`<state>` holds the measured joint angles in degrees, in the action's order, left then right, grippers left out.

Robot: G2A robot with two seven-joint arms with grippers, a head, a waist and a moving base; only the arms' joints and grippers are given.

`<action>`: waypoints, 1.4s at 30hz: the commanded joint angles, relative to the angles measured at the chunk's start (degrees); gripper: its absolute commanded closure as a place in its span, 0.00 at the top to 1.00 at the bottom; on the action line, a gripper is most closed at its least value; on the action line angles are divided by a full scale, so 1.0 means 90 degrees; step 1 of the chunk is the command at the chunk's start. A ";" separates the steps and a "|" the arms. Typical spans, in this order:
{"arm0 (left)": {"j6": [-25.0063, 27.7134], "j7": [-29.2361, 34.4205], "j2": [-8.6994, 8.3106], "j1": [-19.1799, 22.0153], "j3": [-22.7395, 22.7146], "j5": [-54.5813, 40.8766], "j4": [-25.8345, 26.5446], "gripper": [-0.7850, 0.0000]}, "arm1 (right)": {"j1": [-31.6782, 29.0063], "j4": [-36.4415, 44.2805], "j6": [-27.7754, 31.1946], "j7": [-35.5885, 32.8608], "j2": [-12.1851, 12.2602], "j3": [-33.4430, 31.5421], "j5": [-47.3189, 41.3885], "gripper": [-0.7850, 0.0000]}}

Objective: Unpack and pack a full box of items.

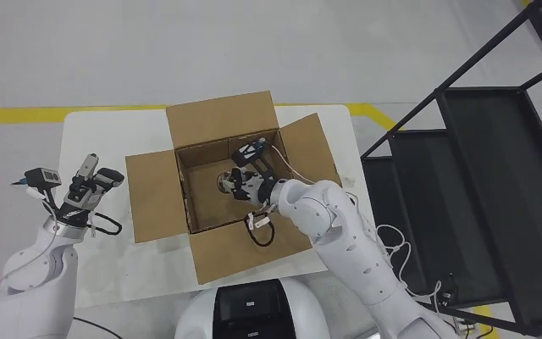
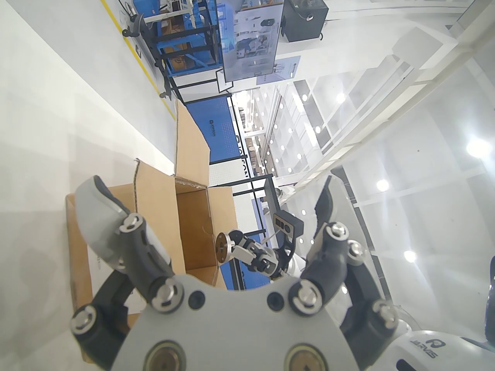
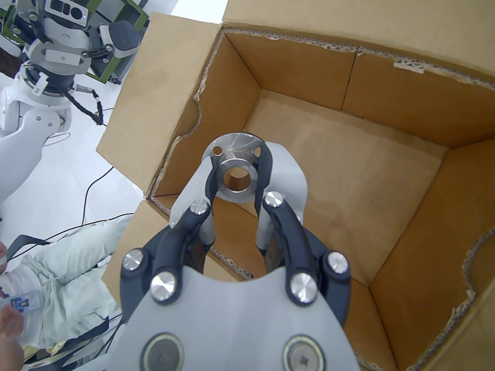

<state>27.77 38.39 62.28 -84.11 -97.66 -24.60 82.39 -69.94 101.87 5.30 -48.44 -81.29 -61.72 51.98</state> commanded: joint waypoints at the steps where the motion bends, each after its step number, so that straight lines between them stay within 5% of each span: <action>1: 0.0000 0.0000 0.0000 0.0000 0.0000 0.0000 0.0000 1.00 | -0.0183 0.0356 0.0059 -0.0165 0.0047 -0.0071 0.0062 0.00; 14: 0.0000 0.0000 0.0000 0.0000 0.0000 0.0000 0.0000 1.00 | -0.2415 0.2805 0.0095 -0.1192 0.0462 -0.1691 0.0382 0.00; 23: 0.0000 0.0000 0.0000 0.0000 0.0000 0.0000 0.0000 1.00 | -0.4079 0.3527 0.0182 -0.0915 0.0635 -0.2866 0.0611 0.00; 31: 0.0000 0.0000 0.0000 0.0000 0.0000 0.0000 0.0000 1.00 | -0.4830 0.3162 -0.0156 -0.0220 0.0682 -0.3473 0.0654 0.00; 42: 0.0000 0.0000 0.0000 0.0000 0.0000 0.0000 0.0000 1.00 | -0.4907 0.1812 -0.0797 0.0732 0.0669 -0.3555 0.0408 0.00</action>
<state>27.77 38.39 62.28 -84.11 -97.66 -24.60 82.39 -114.30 119.47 -1.41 -42.74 -75.21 -93.89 56.55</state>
